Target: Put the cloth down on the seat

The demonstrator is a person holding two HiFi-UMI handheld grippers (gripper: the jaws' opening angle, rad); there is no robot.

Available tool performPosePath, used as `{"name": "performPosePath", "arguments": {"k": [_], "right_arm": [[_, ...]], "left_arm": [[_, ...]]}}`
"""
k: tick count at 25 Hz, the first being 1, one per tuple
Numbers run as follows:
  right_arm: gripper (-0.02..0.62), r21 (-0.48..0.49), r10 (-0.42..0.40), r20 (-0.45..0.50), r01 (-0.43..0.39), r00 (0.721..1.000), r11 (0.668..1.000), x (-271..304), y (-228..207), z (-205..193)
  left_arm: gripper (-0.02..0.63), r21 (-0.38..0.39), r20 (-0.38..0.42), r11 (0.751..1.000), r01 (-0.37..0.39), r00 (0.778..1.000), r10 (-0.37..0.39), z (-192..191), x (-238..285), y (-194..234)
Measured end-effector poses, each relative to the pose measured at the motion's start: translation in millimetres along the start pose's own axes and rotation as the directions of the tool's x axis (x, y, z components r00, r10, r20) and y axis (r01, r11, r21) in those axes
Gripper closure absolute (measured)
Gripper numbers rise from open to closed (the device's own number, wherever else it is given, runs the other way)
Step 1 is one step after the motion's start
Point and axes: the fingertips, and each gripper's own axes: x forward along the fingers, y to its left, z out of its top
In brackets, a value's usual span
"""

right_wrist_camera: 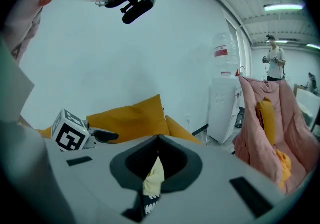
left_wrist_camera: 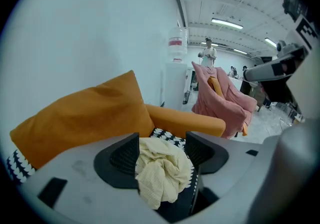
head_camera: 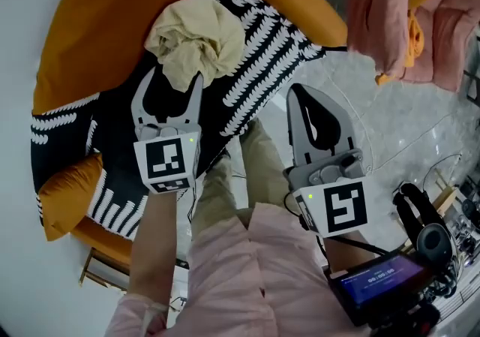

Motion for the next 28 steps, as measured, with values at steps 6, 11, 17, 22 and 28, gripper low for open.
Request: {"name": "performPosePath", "arguments": {"k": [6,11,17,22,28], "right_arm": [[0.594,-0.017,0.003,0.072,-0.002,0.997,1.0,-27.4,0.5,33.1],[0.594,-0.046,-0.001,0.166,0.009,0.986,0.999,-63.3,24.0,67.7],[0.594,-0.106,0.01,0.315,0.025,0.949,0.994,-97.5,74.4,109.9],[0.594,-0.127,0.013,0.388,0.04,0.921,0.991,-135.5,109.0,139.4],[0.595,-0.156,0.014,0.465,0.066,0.885,0.985,-173.8,136.1,163.1]], "left_arm": [[0.423,-0.003,0.149,0.999,-0.052,0.987,0.052,59.3,-52.7,-12.2],[0.524,-0.026,0.286,0.994,-0.11,0.951,0.113,105.2,-124.9,-12.3],[0.583,-0.005,0.421,0.981,-0.192,0.89,0.176,141.0,-213.6,1.4],[0.584,-0.061,0.482,0.975,-0.212,0.849,0.215,168.9,-284.2,-2.9],[0.584,-0.047,0.57,0.972,-0.229,0.794,0.214,195.6,-334.0,-13.4]]}}
